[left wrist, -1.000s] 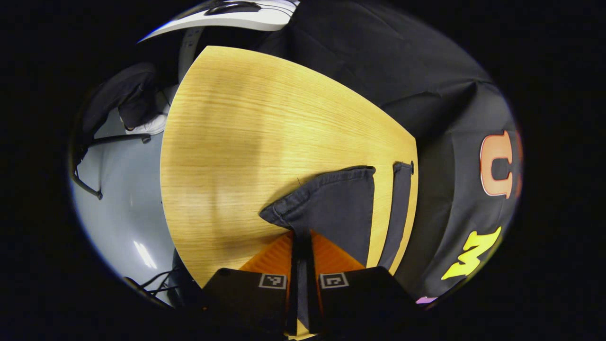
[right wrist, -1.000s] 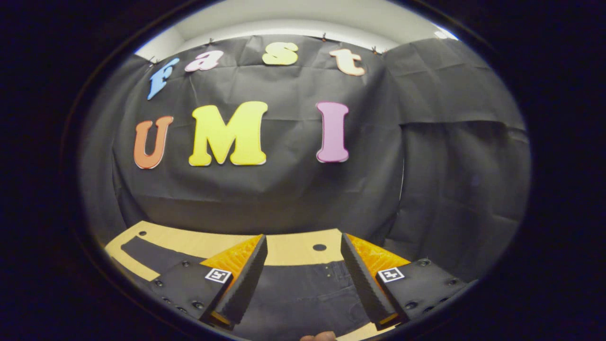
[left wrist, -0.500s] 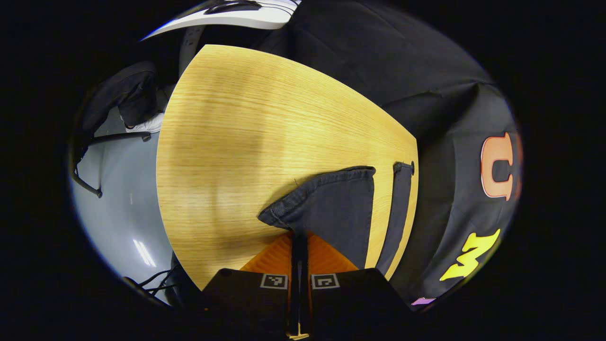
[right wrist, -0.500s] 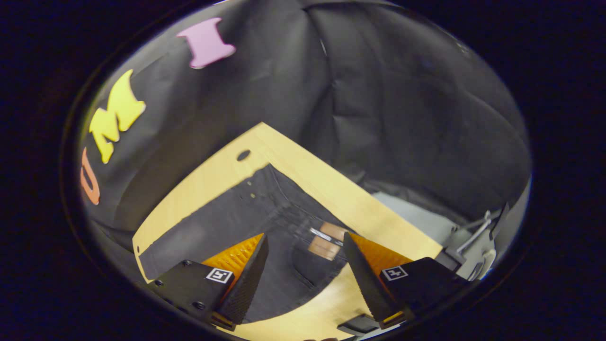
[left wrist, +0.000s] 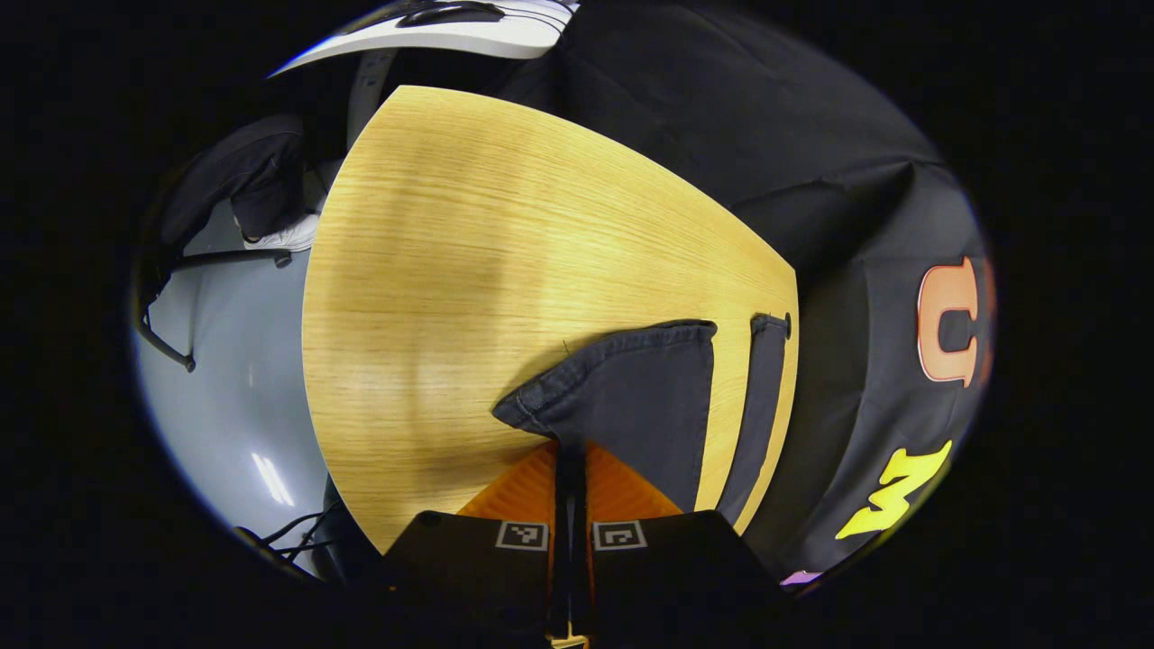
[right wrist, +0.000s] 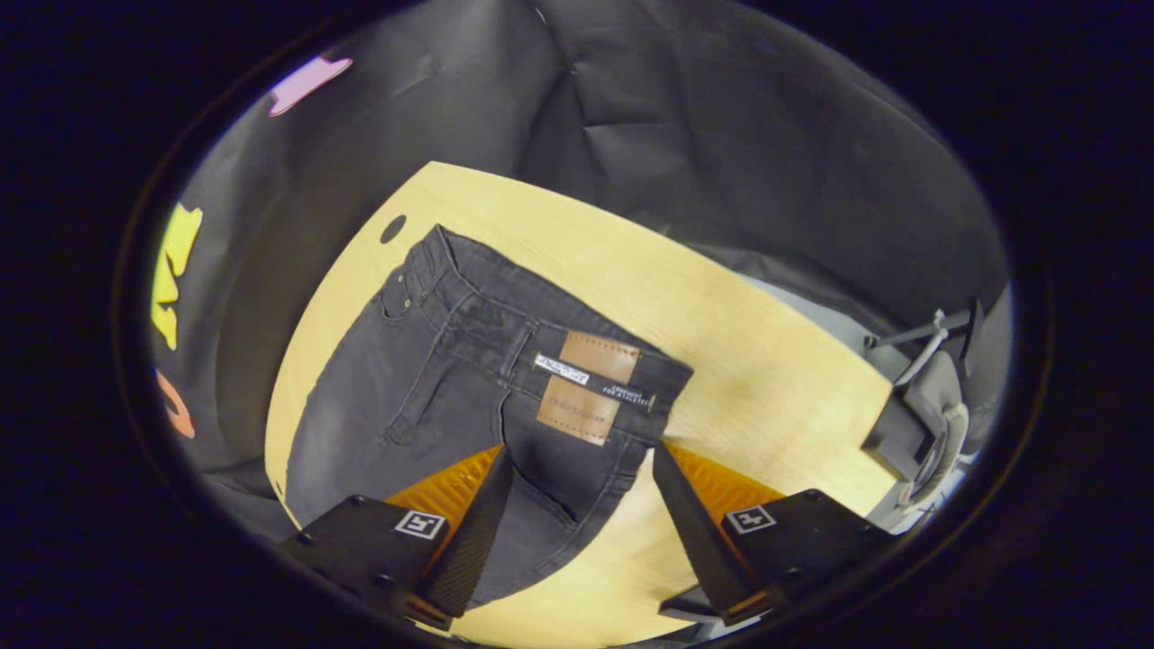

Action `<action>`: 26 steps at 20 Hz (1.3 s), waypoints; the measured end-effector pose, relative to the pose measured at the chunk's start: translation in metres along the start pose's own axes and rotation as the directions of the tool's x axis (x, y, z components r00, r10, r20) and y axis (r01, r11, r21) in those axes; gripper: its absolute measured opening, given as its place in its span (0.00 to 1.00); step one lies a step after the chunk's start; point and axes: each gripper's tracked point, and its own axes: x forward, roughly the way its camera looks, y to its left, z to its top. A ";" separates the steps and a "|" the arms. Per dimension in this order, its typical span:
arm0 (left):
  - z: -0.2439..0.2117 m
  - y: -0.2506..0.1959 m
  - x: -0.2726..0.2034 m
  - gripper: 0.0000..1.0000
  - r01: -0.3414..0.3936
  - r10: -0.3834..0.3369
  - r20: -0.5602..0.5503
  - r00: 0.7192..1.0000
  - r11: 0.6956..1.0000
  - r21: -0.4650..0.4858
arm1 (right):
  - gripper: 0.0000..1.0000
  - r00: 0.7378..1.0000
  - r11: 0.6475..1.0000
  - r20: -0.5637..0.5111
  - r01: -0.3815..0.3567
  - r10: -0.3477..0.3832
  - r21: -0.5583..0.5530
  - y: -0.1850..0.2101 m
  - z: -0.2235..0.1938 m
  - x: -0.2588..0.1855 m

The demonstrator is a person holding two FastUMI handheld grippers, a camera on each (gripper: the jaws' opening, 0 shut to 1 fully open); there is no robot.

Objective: Grasp the waist and the cuffs of the jeans and fold them to make the two legs overlap; first hold the waist and fold one-third of the jeans toward the cuffs, then hold the cuffs and fold the remaining one-third in the same direction to finish folding.

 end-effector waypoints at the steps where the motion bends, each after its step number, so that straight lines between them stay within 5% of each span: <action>1: 0.000 0.000 0.000 0.04 0.000 0.000 0.000 1.000 1.000 -0.002 | 0.89 0.999 1.000 0.044 0.010 -0.010 0.000 -0.003 0.003 -0.005; 5: 0.001 -0.001 0.001 0.04 -0.005 0.005 0.007 1.000 1.000 0.007 | 0.46 0.996 0.997 0.019 0.083 -0.083 0.002 -0.024 0.007 0.009; 7: 0.001 -0.001 0.002 0.04 -0.003 0.003 0.003 1.000 1.000 0.006 | 0.17 0.998 0.996 0.009 0.065 -0.066 0.055 -0.018 0.008 0.007; 9: 0.001 -0.002 0.002 0.04 -0.001 0.001 -0.002 1.000 1.000 0.008 | 0.17 0.997 0.997 0.012 0.073 -0.074 0.024 -0.022 0.007 0.010; 10: 0.001 -0.002 0.001 0.04 -0.003 0.003 -0.003 1.000 1.000 0.011 | 0.02 0.997 0.997 0.025 0.079 -0.080 0.023 -0.021 0.009 0.007; 16: 0.002 -0.006 -0.001 0.04 -0.007 0.005 -0.033 0.999 0.998 -0.059 | 0.00 0.999 0.996 0.037 -0.011 0.008 0.088 -0.015 0.011 0.003; 26: 0.015 -0.095 -0.031 0.04 0.151 -0.154 -0.048 0.987 0.987 -0.055 | 0.01 0.964 0.954 0.110 -0.258 0.243 0.151 0.015 0.036 -0.045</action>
